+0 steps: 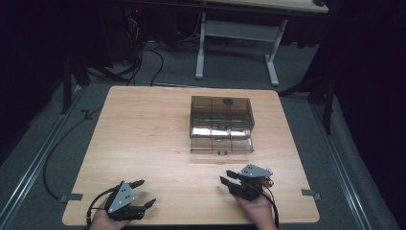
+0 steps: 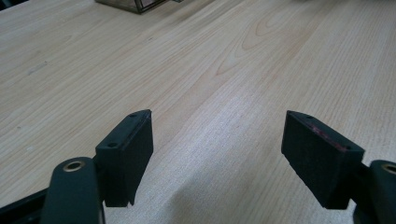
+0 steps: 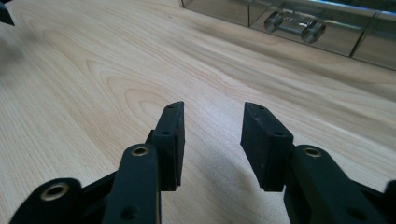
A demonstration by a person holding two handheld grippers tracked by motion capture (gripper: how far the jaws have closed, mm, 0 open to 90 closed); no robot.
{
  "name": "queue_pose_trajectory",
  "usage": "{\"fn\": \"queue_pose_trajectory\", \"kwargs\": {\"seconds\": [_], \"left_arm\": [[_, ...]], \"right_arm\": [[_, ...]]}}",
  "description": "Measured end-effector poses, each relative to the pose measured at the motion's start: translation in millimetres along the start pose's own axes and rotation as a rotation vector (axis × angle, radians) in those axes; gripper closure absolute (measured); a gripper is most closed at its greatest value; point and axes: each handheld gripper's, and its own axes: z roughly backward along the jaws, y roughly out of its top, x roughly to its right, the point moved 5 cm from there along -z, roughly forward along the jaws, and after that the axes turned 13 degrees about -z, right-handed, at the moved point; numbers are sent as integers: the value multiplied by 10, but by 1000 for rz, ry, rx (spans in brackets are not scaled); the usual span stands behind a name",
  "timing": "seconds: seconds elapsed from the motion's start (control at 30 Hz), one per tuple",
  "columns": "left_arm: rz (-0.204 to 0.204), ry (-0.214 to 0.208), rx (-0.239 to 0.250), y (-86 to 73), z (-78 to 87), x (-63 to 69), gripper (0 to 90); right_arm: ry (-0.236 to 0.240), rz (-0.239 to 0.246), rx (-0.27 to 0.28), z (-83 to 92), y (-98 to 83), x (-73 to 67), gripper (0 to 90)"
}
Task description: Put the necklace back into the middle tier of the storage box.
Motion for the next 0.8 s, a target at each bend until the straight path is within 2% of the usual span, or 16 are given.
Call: {"fn": "queue_pose_trajectory", "kwargs": {"seconds": [0.53, 0.8], "left_arm": [[-7, -8, 3, 4, -3, 3, 255], [-10, -12, 0, 5, -7, 7, 255]], "right_arm": [[-23, 19, -6, -15, -9, -15, 551], [-14, 14, -11, 31, 7, -22, 513]]}}
